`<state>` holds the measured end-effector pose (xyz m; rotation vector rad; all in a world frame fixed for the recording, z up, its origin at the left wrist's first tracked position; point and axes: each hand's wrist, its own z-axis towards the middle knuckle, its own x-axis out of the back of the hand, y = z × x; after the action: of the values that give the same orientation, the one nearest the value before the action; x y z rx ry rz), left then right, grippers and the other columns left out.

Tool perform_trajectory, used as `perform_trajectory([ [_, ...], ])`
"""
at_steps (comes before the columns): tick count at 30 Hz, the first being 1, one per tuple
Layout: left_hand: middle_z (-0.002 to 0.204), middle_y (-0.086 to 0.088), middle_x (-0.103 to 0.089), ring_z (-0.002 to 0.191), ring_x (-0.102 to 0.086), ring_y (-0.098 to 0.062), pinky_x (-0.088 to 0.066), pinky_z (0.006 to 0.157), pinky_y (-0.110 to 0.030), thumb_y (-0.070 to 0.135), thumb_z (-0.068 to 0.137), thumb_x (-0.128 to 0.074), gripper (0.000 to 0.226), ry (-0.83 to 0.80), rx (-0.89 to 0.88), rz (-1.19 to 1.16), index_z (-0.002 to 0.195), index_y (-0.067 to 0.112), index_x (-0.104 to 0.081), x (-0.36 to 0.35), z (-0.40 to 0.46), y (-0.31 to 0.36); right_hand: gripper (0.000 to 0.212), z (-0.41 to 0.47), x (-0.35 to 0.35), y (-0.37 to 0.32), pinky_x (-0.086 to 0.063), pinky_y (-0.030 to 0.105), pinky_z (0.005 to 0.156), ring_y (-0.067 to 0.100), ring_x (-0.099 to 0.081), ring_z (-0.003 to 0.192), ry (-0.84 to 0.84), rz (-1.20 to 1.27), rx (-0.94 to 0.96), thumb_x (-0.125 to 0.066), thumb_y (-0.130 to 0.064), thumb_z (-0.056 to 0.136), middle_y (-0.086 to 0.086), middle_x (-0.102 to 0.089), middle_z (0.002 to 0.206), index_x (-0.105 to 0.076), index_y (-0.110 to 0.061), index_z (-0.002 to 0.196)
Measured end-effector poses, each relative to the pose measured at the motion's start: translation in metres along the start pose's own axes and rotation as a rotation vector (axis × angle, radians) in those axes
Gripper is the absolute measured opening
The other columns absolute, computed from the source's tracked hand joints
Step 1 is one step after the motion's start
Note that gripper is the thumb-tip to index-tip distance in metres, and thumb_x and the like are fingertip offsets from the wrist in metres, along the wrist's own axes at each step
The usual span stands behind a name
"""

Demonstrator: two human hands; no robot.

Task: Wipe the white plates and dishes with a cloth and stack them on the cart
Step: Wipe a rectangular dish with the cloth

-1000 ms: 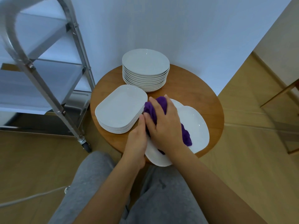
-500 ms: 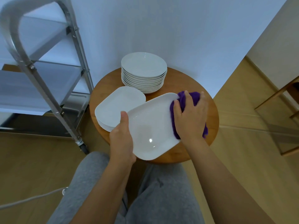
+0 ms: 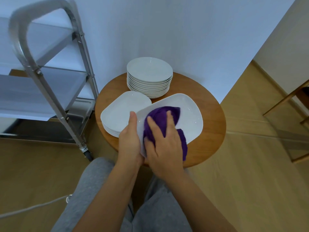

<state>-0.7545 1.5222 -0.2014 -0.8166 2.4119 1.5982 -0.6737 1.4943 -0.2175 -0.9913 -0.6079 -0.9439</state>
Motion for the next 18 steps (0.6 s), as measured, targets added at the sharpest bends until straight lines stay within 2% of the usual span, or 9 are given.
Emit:
perform_trajectory([
  [3,0.092,0.001,-0.069,0.089,-0.066,-0.023,-0.059,0.071,-0.037,0.057,0.088,-0.046,0.029,-0.01,0.009,-0.018,0.087,0.031,-0.058,0.009,0.0,0.008,0.048,-0.01,0.011,0.006,-0.034,0.038,0.102,0.026,-0.043,0.129,-0.169,0.156,0.254,-0.053,-0.034,0.083,0.007,-0.041,0.146,-0.053,-0.023,0.13],
  [5,0.091,-0.001,-0.069,0.085,-0.066,-0.023,-0.059,0.061,-0.035,0.059,0.086,-0.047,0.03,-0.014,0.054,-0.031,0.088,0.031,-0.058,0.013,0.001,0.012,0.053,-0.011,0.018,0.018,-0.032,0.035,0.102,0.026,-0.043,0.129,-0.207,0.101,0.41,-0.065,-0.04,0.077,0.007,-0.044,0.144,-0.055,-0.023,0.126],
  [7,0.096,-0.003,-0.068,0.088,-0.065,-0.026,-0.059,0.064,-0.038,0.059,0.086,-0.047,0.031,-0.024,0.092,-0.025,0.093,0.031,-0.058,0.015,0.003,0.016,0.065,-0.008,0.022,0.032,-0.039,0.038,0.099,0.028,-0.045,0.128,-0.229,-0.017,0.548,-0.078,-0.04,0.068,0.01,-0.046,0.141,-0.054,-0.022,0.126],
  [9,0.098,-0.005,-0.068,0.09,-0.065,-0.027,-0.058,0.069,-0.04,0.058,0.087,-0.045,0.03,-0.067,0.09,0.038,0.094,0.031,-0.057,0.017,0.005,0.02,0.075,-0.004,0.025,0.045,-0.039,0.039,0.098,0.028,-0.042,0.128,-0.223,-0.13,0.633,-0.085,-0.037,0.062,0.013,-0.047,0.139,-0.051,-0.022,0.127],
  [11,0.1,-0.006,-0.069,0.091,-0.066,-0.028,-0.056,0.074,-0.043,0.056,0.087,-0.047,0.03,-0.118,0.074,0.079,0.1,0.03,-0.056,0.022,0.009,0.028,0.076,0.0,0.031,0.059,-0.038,0.037,0.097,0.029,-0.043,0.125,-0.179,-0.191,0.666,-0.085,-0.032,0.062,0.016,-0.049,0.137,-0.047,-0.021,0.127],
  [13,0.108,-0.007,-0.066,0.097,-0.064,-0.03,-0.054,0.08,-0.047,0.054,0.086,-0.05,0.041,-0.156,0.071,0.125,0.117,0.027,-0.052,0.029,0.014,0.04,0.069,0.003,0.04,0.073,-0.045,0.038,0.092,0.032,-0.052,0.119,-0.085,-0.196,0.676,-0.083,-0.027,0.066,0.02,-0.053,0.132,-0.047,-0.018,0.125],
  [16,0.109,-0.007,-0.065,0.098,-0.063,-0.029,-0.054,0.072,-0.04,0.056,0.083,-0.054,0.052,-0.171,0.073,0.219,0.125,0.025,-0.048,0.032,0.018,0.058,0.047,0.005,0.047,0.08,-0.051,0.037,0.083,0.032,-0.055,0.112,0.074,-0.191,0.693,-0.071,-0.025,0.079,0.023,-0.059,0.122,-0.049,-0.014,0.119],
  [18,0.114,-0.007,-0.064,0.101,-0.062,-0.029,-0.053,0.082,-0.042,0.055,0.083,-0.055,0.054,-0.153,0.087,0.214,0.126,0.023,-0.05,0.028,0.017,0.06,0.036,0.008,0.048,0.077,-0.054,0.036,0.074,0.034,-0.061,0.1,0.159,-0.204,0.652,-0.07,-0.019,0.08,0.024,-0.064,0.113,-0.056,-0.01,0.112],
])
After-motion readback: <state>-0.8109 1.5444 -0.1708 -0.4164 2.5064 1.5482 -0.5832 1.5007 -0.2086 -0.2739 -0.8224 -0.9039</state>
